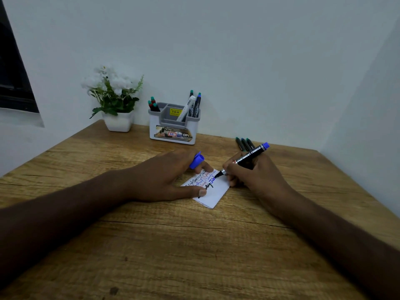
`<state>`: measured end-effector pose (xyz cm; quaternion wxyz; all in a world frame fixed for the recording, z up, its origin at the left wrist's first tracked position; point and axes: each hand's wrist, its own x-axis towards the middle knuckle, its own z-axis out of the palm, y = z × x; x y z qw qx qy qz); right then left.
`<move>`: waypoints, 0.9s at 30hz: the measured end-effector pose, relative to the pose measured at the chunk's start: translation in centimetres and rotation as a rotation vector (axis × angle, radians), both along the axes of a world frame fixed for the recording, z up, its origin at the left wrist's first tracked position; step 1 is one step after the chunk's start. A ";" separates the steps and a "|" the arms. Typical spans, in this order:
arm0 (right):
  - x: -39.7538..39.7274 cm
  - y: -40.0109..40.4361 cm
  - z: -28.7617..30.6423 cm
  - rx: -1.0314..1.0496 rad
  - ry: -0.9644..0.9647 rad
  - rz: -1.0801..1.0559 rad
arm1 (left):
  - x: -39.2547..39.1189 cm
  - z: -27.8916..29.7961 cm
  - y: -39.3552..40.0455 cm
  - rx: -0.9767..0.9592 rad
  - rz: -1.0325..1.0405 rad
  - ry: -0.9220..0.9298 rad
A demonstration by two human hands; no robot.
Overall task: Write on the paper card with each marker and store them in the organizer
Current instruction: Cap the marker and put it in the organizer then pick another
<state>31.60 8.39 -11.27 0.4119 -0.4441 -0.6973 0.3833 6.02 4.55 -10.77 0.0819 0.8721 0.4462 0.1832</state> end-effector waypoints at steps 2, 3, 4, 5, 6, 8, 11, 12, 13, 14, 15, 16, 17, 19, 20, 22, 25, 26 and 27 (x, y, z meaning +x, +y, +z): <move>0.0 0.0 -0.1 -0.008 0.003 -0.002 | -0.1 -0.2 0.1 -0.006 0.004 -0.006; 0.0 0.1 -0.1 -0.013 0.009 -0.006 | -0.1 -0.3 0.3 -0.005 0.006 -0.004; 0.0 0.1 -0.1 -0.015 0.014 -0.009 | -0.1 -0.4 0.3 -0.003 0.007 0.002; 0.0 0.1 -0.1 -0.016 0.016 -0.010 | -0.2 -0.4 0.4 -0.002 0.010 0.008; 0.0 0.1 -0.1 -0.017 0.017 -0.009 | -0.2 -0.4 0.4 -0.002 0.009 0.011; 0.0 0.2 -0.1 -0.028 0.032 -0.017 | -0.2 -0.5 0.5 0.001 0.009 0.014; -0.1 0.1 -0.1 -0.040 0.052 -0.023 | -0.3 -0.6 0.6 0.010 0.019 0.026; -0.1 0.1 -0.1 -0.043 0.053 -0.020 | -0.3 -0.6 0.6 0.012 0.025 0.029; -0.1 0.1 -0.1 -0.045 0.052 -0.017 | -0.3 -0.6 0.6 0.015 0.029 0.031; -0.1 0.1 -0.1 -0.050 0.051 -0.017 | -0.2 -0.6 0.5 0.017 0.033 0.031; -0.1 0.1 -0.1 -0.055 0.052 -0.020 | -0.3 -0.7 0.6 0.015 0.035 0.033; -0.1 0.1 0.0 -0.059 0.052 -0.023 | -0.3 -0.6 0.6 0.011 0.032 0.033; 0.0 0.1 0.0 -0.060 0.049 -0.024 | -0.3 -0.7 0.6 0.012 0.027 0.034; -0.1 0.2 0.0 -0.063 0.041 -0.022 | -0.4 -0.8 0.6 0.016 0.027 0.039; -0.1 0.2 0.0 -0.068 0.042 -0.024 | -0.3 -0.7 0.6 0.017 0.026 0.043; -0.1 0.2 0.0 -0.070 0.047 -0.028 | -0.3 -0.6 0.6 0.014 0.026 0.039; -0.1 0.1 0.0 -0.072 0.047 -0.038 | -0.3 -0.6 0.5 0.005 0.023 0.041; -0.1 0.1 0.0 -0.074 0.053 -0.043 | -0.3 -0.6 0.5 0.003 0.025 0.048; -0.1 0.1 0.0 -0.075 0.058 -0.050 | -0.3 -0.6 0.6 0.002 0.029 0.058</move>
